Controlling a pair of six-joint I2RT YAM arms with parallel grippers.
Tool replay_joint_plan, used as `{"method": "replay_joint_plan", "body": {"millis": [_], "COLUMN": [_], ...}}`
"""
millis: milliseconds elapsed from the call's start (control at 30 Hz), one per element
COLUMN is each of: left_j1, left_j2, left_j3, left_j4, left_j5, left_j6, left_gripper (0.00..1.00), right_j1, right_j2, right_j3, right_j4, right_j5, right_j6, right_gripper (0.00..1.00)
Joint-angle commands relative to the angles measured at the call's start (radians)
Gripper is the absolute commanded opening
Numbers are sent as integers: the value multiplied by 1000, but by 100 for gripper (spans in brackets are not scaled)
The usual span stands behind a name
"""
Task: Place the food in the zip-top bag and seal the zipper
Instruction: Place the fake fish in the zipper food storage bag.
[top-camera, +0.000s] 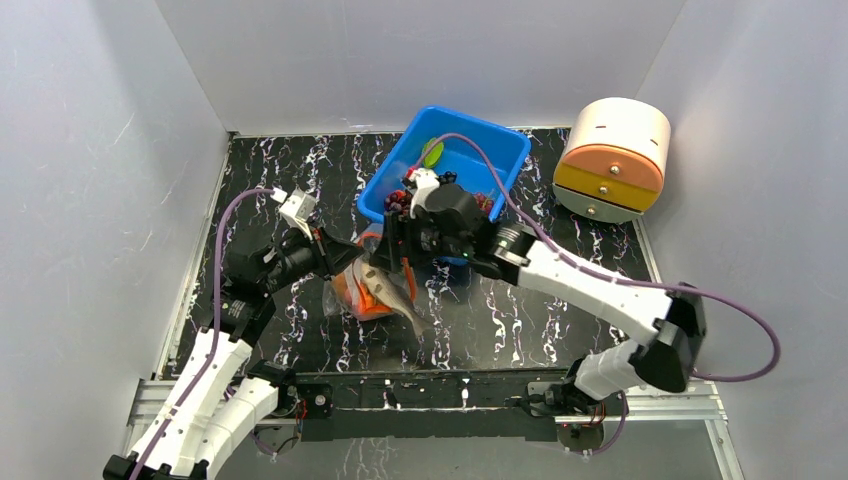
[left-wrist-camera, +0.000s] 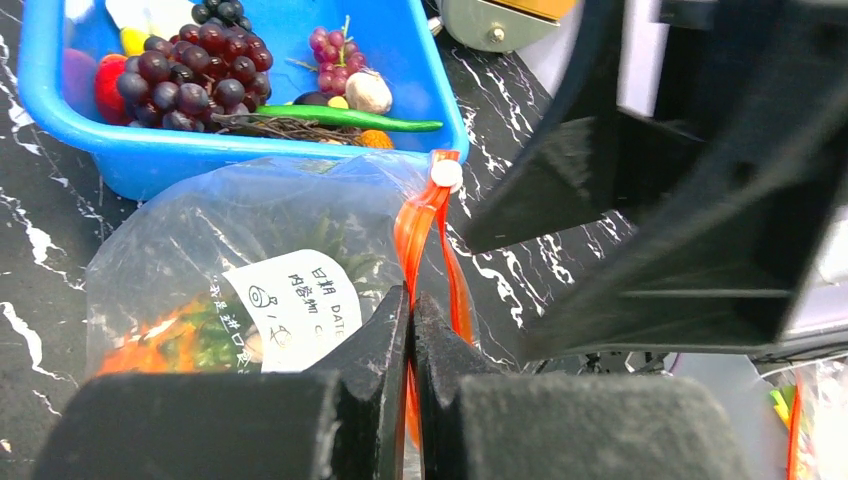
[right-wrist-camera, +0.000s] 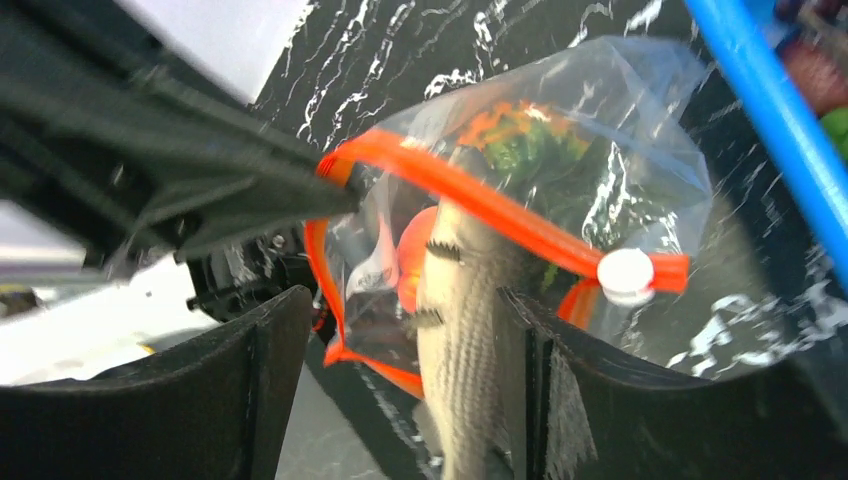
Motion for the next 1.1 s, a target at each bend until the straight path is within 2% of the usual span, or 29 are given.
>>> {"method": "replay_joint_plan", "body": {"millis": [0,133,233,433,667,1067], "left_j1": [-1,-1,-1,-2,-1,-1], "left_j2": [-28,-33,-31,-28,-31,-29], "left_j3": [-3,-2,3,15,16,16], "left_j4": [13,27,27,12,15,9], "left_j5": [-52,-63,-66,-62,-64,-56], "left_j6": [8,3,1,8,8,4], "left_gripper": [0,0,0,0,0,0], "right_j1": [57,88,91,94,123,189], "right_j2": [-198,-403,-508,-545,-657,-559], "right_j3": [-152,-419,-555,-599,-708,-751], "right_j4": [173,429,511,404,380,448], "right_j5": [-9,-34,-14,-147,-297,-135], "right_j6": [-301,-576,-718,-977,-1220,-1361], "right_gripper": [63,63,63,66,66,65]}}
